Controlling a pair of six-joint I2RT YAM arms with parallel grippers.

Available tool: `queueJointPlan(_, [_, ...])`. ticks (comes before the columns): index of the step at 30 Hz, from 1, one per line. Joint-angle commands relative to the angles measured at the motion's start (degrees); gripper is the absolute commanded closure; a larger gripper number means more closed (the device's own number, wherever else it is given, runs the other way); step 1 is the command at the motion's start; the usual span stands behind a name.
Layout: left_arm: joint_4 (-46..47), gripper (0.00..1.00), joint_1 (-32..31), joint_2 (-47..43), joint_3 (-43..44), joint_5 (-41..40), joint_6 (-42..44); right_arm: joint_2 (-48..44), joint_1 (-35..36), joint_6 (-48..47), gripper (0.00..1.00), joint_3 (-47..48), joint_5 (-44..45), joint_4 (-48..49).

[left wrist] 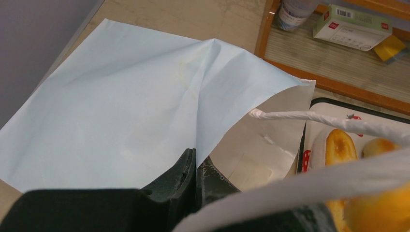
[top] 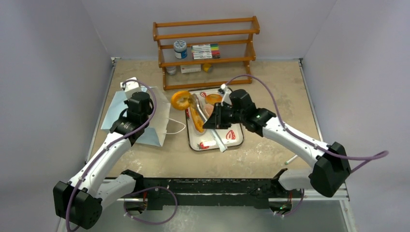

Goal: Take the fake bread out of the paper bag
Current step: Take out the fake bread from the paper bag, then place the fake bread in the container.

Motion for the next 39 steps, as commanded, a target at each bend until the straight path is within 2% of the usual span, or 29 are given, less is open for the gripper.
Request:
queueJointPlan(1, [5.7, 1.0, 0.0, 0.9, 2.5, -0.5, -1.4, -4.0, -6.7, -1.7, 1.0, -1.2, 5.3, -2.4])
queueJointPlan(9, [8.3, 1.0, 0.0, 2.5, 3.0, 1.0, -0.5, -7.8, -16.4, -2.1, 1.0, -5.6, 7.9, -6.1])
queueJointPlan(14, [9.6, 1.0, 0.0, 3.0, 2.8, 1.7, -0.1, -11.1, -19.5, -1.4, 1.0, -8.8, 9.3, -8.5])
queueJointPlan(25, [13.2, 1.0, 0.0, 3.0, -0.1, 3.8, -0.6, -18.3, -20.5, 2.1, 1.0, -14.9, 7.9, -13.0])
queueJointPlan(31, [14.1, 1.0, 0.0, 3.0, -0.5, 4.8, -0.5, -19.3, -20.5, 2.5, 1.0, -18.2, 7.1, -12.8])
queueJointPlan(35, [14.2, 1.0, 0.0, 2.7, -0.5, 5.3, -0.5, -18.4, -20.5, 3.2, 0.92, -19.7, 6.3, -11.6])
queueJointPlan(38, [14.1, 1.0, -0.1, 2.3, -0.5, 5.3, -0.3, -18.7, -20.5, 4.3, 0.8, -20.9, 5.3, -10.1])
queueJointPlan(39, [14.0, 1.0, -0.1, 2.2, -0.5, 5.4, -0.2, -18.9, -20.6, 4.3, 0.73, -21.0, 5.2, -10.1])
